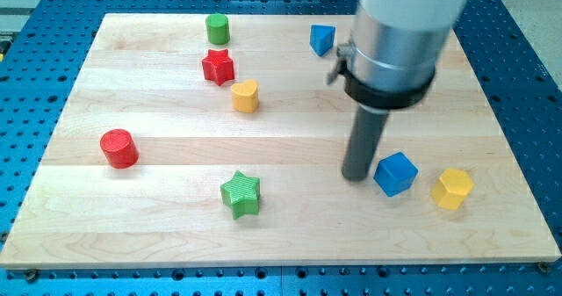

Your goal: Move the green star top left to the cube

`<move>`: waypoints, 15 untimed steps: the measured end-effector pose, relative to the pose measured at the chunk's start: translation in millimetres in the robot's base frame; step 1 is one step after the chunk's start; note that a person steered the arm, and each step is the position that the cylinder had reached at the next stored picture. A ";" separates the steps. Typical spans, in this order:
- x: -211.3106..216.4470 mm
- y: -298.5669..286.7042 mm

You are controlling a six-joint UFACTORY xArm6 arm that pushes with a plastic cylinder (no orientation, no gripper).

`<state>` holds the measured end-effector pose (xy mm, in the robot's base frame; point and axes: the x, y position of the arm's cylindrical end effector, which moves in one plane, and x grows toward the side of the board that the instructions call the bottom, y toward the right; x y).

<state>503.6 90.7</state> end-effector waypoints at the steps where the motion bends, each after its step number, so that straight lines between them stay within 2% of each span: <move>1: 13.3 46.2; 2: 23.6 51.2; 3: 49.8 -34.1; 4: 113.0 -112.1; 5: 72.9 -207.1; 6: 34.7 -150.4; 7: 33.7 -32.2; 8: 23.4 -79.9; 9: 53.6 -127.6; 10: 92.0 -83.0; 11: 84.9 2.8; 12: 67.6 -19.7; 13: 58.0 -68.2; 14: 27.9 -4.9; 15: 23.5 9.9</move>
<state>527.2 100.7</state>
